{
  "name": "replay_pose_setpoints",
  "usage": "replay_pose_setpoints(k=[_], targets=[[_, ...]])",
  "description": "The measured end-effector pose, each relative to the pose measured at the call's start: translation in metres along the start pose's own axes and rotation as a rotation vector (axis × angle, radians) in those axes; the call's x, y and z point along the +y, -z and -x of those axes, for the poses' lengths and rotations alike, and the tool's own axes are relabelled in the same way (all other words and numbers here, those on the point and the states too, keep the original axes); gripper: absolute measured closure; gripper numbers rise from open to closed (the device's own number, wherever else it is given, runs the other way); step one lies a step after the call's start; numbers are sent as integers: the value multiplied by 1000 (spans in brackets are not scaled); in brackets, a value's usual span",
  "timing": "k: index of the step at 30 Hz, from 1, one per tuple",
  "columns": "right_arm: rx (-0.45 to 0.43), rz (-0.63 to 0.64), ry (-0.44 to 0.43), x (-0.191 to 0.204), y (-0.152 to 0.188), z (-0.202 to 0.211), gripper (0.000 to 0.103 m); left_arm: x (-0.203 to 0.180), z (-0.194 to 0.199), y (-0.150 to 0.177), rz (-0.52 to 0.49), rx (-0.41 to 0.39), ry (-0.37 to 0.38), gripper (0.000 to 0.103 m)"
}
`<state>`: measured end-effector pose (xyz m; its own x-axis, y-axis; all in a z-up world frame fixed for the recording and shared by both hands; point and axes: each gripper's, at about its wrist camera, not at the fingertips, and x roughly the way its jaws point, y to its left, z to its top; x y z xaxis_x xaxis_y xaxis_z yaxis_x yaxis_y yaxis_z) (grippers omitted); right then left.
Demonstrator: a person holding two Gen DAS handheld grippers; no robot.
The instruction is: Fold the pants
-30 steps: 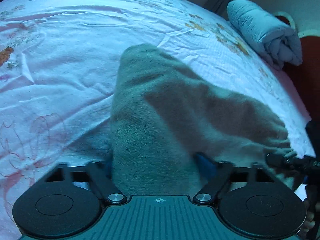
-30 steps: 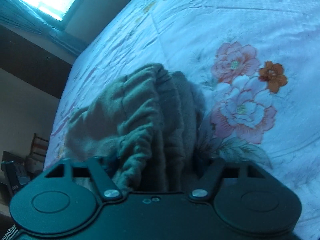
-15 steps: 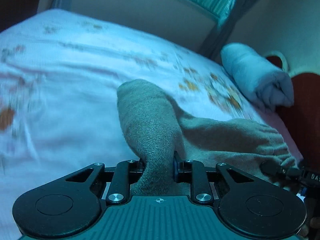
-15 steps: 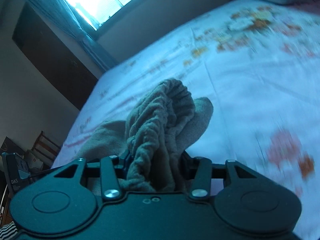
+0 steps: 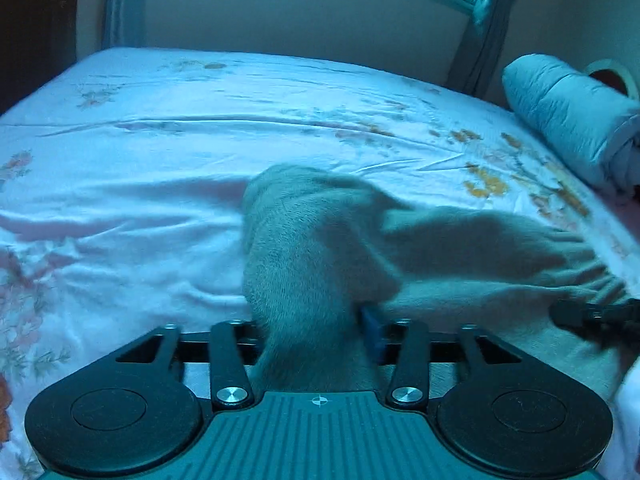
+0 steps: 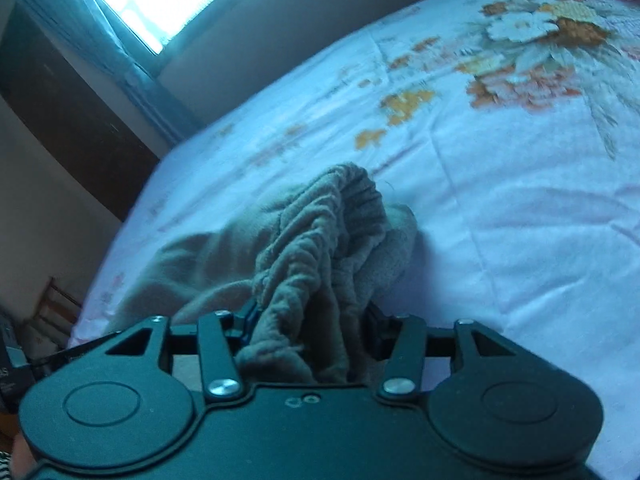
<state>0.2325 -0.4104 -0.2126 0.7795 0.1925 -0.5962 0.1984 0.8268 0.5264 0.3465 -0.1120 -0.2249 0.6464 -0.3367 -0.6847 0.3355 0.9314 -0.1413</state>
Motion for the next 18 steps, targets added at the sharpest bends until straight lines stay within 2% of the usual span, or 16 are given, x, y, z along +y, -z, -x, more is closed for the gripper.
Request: replay_pose_setpoints(k=[1, 3, 5, 6, 10, 14, 18], targets=[[6, -9, 12, 1, 4, 2, 41, 2, 6, 1, 10, 2, -10, 37], [-10, -18, 37, 2, 9, 12, 35, 5, 21, -1, 39, 2, -32, 30], [-53, 20, 90, 9, 9, 31, 32, 6, 46, -2, 61, -9, -53, 15], [-83, 35, 120, 14, 10, 44, 27, 4, 62, -3, 65, -16, -77, 7], [-193, 95, 175, 40, 22, 106, 23, -11, 135, -3, 30, -74, -118, 0], [-241, 204, 216, 84, 48, 165, 9, -32, 209, 8, -39, -132, -167, 0], [-248, 254, 211, 117, 74, 211, 6, -45, 270, 29, -83, -170, -207, 0]])
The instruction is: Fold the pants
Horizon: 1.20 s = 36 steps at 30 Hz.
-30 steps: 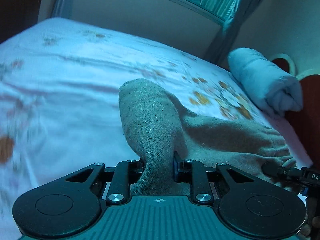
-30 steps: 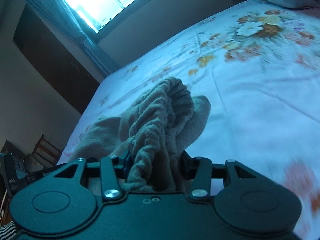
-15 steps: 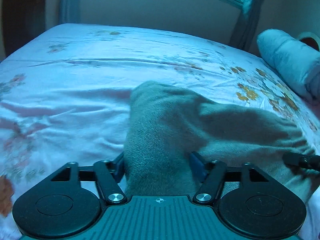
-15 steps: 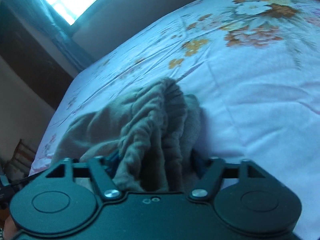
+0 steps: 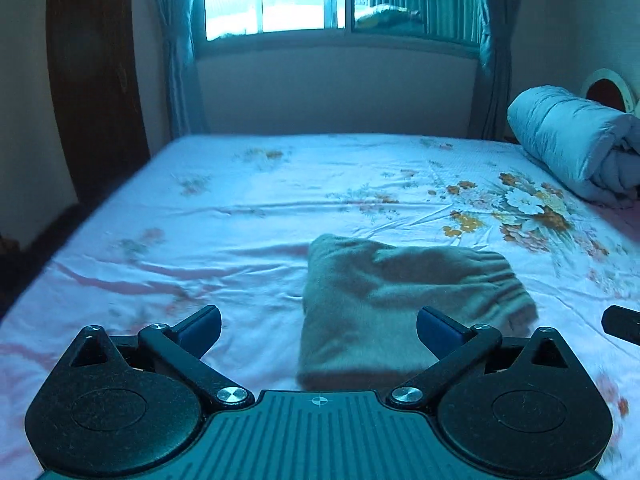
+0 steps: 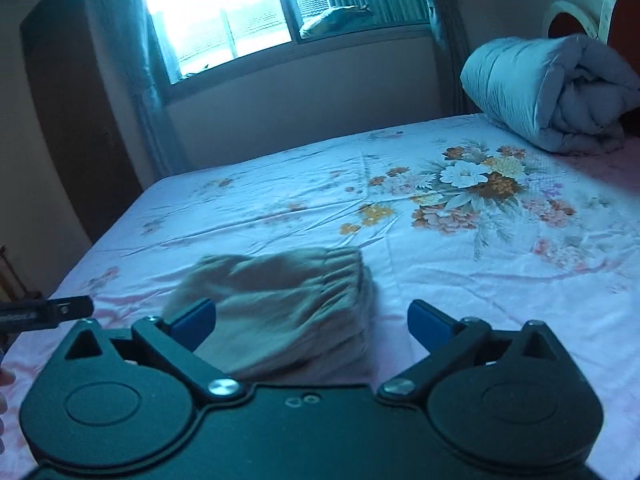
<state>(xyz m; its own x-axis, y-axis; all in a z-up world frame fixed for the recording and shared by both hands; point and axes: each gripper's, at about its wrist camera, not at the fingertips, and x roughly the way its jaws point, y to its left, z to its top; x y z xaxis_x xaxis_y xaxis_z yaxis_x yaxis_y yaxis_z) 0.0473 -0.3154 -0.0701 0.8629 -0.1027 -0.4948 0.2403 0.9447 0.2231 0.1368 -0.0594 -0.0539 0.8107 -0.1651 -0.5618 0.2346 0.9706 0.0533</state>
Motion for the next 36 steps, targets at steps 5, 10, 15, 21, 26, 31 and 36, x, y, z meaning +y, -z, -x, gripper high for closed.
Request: replay_pose_setpoints(k=[5, 10, 15, 21, 26, 31, 36], targets=[[-31, 46, 46, 17, 9, 51, 6, 3, 62, 14, -36, -34, -52, 0], [-78, 68, 62, 23, 15, 89, 6, 13, 100, 24, -2, -58, -63, 0], [-94, 54, 63, 23, 16, 108, 6, 13, 122, 32, 0, -79, -67, 0], [-125, 39, 41, 23, 15, 122, 6, 13, 130, 33, 27, -91, -61, 0], [-125, 39, 36, 25, 16, 125, 6, 13, 132, 35, 37, -92, -41, 0], [-119, 44, 29, 28, 20, 122, 6, 23, 121, 38, 79, -42, 51, 0], [-122, 66, 13, 34, 23, 120, 6, 31, 110, 43, 146, -24, 72, 0]])
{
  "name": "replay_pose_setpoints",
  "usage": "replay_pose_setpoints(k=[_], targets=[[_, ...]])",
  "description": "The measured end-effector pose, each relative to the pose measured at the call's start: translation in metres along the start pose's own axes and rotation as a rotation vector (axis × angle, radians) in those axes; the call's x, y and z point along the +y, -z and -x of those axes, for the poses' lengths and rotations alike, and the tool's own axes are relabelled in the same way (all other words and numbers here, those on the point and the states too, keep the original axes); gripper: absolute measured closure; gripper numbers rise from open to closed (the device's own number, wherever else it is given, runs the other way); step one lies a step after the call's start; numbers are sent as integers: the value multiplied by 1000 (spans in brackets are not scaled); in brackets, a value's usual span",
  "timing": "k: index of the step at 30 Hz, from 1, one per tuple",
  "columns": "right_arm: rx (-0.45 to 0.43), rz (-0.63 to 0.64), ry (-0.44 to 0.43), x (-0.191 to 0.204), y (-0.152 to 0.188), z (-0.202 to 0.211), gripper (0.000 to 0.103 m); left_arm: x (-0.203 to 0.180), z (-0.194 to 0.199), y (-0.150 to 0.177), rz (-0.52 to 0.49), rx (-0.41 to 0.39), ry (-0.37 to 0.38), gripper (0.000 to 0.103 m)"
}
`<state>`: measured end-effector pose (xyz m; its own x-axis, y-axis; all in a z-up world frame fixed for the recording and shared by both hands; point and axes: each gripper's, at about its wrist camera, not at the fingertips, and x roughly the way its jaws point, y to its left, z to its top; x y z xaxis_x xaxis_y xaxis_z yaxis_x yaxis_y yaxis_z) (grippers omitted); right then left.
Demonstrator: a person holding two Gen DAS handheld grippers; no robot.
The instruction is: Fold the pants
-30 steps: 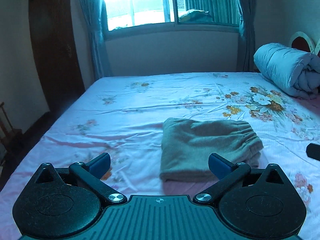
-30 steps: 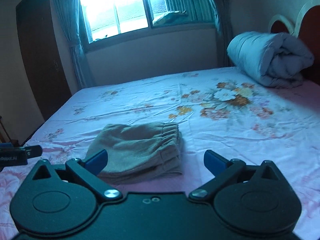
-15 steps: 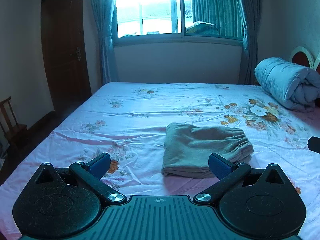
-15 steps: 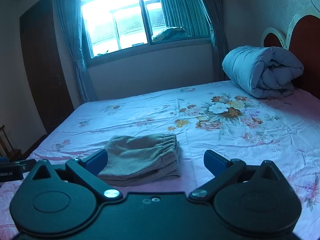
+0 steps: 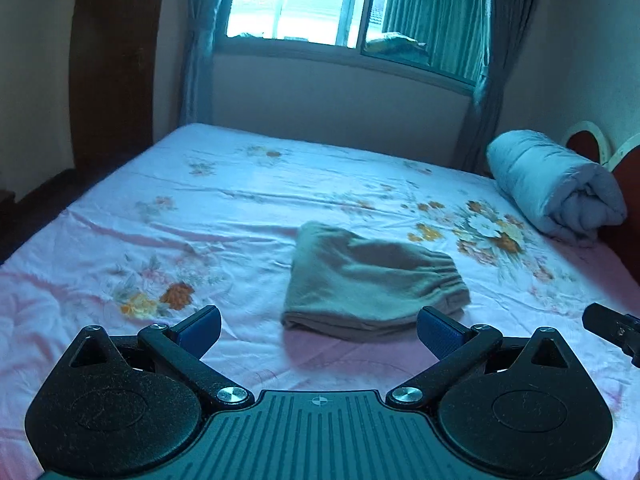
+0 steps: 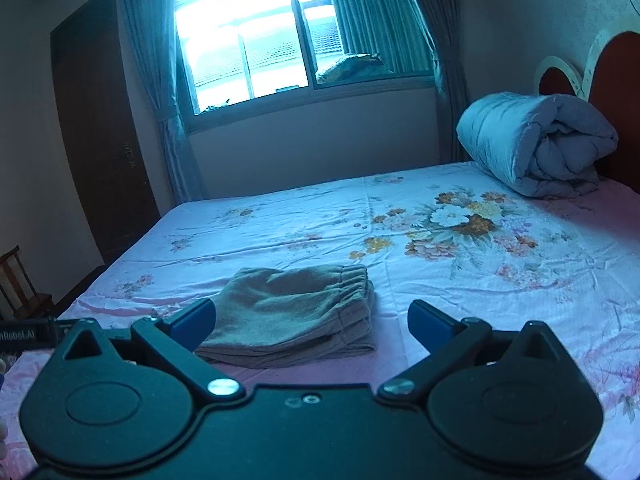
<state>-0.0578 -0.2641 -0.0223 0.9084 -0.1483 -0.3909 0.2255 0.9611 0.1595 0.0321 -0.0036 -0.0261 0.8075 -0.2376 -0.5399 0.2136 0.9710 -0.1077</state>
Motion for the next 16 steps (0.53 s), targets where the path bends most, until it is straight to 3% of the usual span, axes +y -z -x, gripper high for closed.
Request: replay_pose_setpoints(k=[4, 10, 16], targets=[[13, 7, 16, 3, 1, -6, 6, -11, -7, 1, -77, -10, -32, 0], [13, -4, 21, 4, 4, -9, 6, -26, -6, -4, -77, -51, 30, 6], [12, -12, 20, 1, 4, -9, 6, -41, -3, -10, -120, -90, 6, 5]])
